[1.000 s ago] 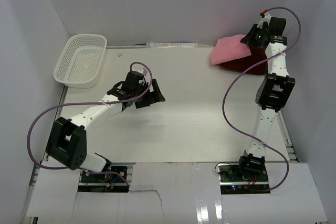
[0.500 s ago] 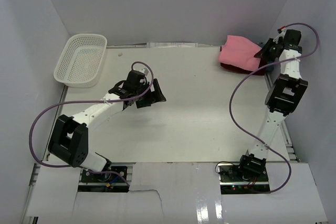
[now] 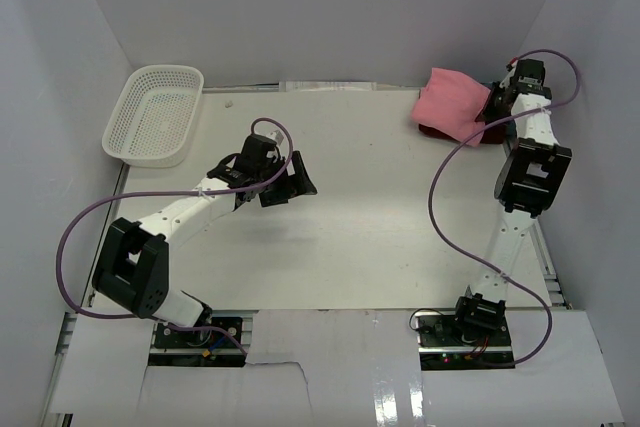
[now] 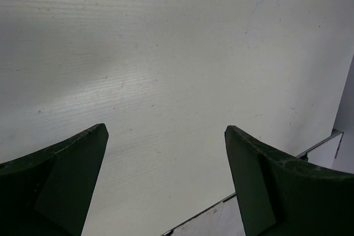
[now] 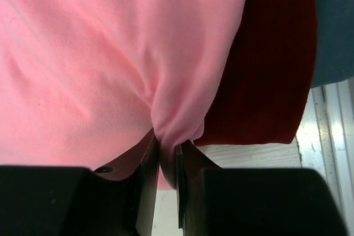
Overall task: Fold and stack the t-shirts
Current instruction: Put the neatly folded tshirt into the corner of the board with the right arm
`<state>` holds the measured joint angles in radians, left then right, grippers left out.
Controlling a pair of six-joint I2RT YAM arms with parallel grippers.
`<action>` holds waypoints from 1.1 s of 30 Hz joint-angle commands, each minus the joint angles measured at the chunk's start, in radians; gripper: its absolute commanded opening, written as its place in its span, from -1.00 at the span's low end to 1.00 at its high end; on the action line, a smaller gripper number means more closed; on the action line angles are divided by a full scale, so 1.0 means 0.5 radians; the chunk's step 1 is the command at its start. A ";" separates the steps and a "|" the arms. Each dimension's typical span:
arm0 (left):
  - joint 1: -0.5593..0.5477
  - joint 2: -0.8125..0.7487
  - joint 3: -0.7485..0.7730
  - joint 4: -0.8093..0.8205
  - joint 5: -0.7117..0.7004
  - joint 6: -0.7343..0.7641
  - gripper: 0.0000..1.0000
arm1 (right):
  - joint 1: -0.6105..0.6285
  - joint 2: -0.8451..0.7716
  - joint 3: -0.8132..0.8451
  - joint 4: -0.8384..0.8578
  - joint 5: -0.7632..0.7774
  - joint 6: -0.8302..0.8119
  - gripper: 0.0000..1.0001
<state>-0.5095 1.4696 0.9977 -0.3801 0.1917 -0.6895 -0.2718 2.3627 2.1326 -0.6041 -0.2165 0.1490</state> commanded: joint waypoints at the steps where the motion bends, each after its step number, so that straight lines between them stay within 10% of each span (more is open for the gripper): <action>1: 0.006 -0.040 0.039 0.036 0.022 -0.005 0.96 | 0.071 -0.136 0.131 0.058 0.307 -0.129 -0.60; 33: 0.006 0.107 0.164 0.015 0.055 0.002 0.96 | 0.111 0.012 0.481 0.177 0.774 -0.350 -0.85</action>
<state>-0.5095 1.5291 1.0439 -0.3813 0.2077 -0.6888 -0.1944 2.3650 2.3245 -0.5743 0.1242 -0.0116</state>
